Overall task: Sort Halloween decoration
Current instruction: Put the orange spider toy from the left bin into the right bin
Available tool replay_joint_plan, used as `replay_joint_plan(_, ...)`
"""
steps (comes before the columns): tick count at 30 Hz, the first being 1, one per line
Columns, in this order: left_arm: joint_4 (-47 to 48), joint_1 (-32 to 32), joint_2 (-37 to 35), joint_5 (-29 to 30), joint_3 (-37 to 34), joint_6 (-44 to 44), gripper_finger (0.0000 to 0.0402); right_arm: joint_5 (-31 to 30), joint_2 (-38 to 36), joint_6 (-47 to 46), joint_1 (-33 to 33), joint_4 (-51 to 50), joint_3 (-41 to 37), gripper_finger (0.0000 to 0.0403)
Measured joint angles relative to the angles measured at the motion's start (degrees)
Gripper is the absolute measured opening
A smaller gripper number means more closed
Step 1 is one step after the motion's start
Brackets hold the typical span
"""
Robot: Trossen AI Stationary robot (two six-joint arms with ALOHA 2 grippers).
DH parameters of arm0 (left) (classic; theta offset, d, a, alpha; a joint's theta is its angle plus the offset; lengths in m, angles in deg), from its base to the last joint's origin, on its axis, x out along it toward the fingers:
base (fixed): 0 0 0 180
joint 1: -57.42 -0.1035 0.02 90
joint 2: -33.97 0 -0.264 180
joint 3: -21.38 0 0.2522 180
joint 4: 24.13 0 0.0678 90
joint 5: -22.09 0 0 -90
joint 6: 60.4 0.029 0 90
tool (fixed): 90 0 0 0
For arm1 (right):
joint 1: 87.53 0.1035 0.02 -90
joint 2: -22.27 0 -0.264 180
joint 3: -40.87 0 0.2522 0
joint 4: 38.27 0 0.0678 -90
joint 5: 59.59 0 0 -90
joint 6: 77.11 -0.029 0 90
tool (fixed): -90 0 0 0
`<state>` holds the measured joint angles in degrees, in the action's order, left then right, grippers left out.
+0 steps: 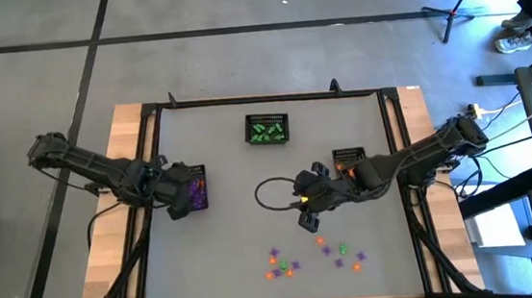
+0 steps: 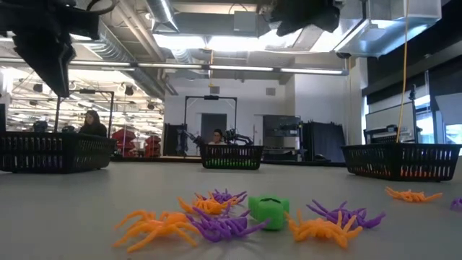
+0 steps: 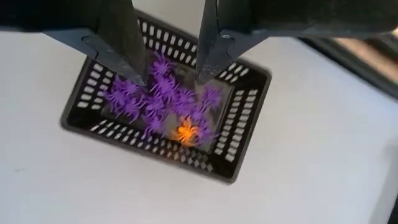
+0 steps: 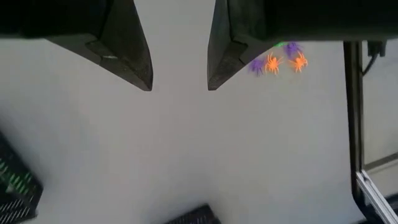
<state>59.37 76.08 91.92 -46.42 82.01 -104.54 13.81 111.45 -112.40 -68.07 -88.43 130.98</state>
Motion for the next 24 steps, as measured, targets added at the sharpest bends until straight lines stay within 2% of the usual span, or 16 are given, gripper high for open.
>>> replay_joint_plan(5, -5.89, -7.84, -0.01, -5.38, -0.40, 10.74, 0.0129, -0.37, 0.00, -0.03, 0.00, 0.21, 0.75, 0.0150)
replay_joint_plan(12, -15.52, -24.10, 0.07, -21.94, -6.41, 25.58, 0.0129, -0.34, 0.00, -0.21, 0.00, 0.20, 0.75, 0.0150)
replay_joint_plan(14, -17.13, -28.10, 0.14, -25.07, -7.78, 28.10, 0.0129, -0.32, 0.00, -0.21, 0.00, 0.20, 0.74, 0.0150)
replay_joint_plan(19, -18.87, -35.00, 1.19, -26.23, -8.57, 33.88, 0.0129, -0.32, 0.00, -0.37, 0.00, 0.22, 0.75, 0.0150)
replay_joint_plan(24, -18.92, -37.19, 5.49, -27.37, -8.57, 35.27, 0.0129, -0.55, 0.00, -0.37, 0.00, 0.19, 0.75, 0.0150)
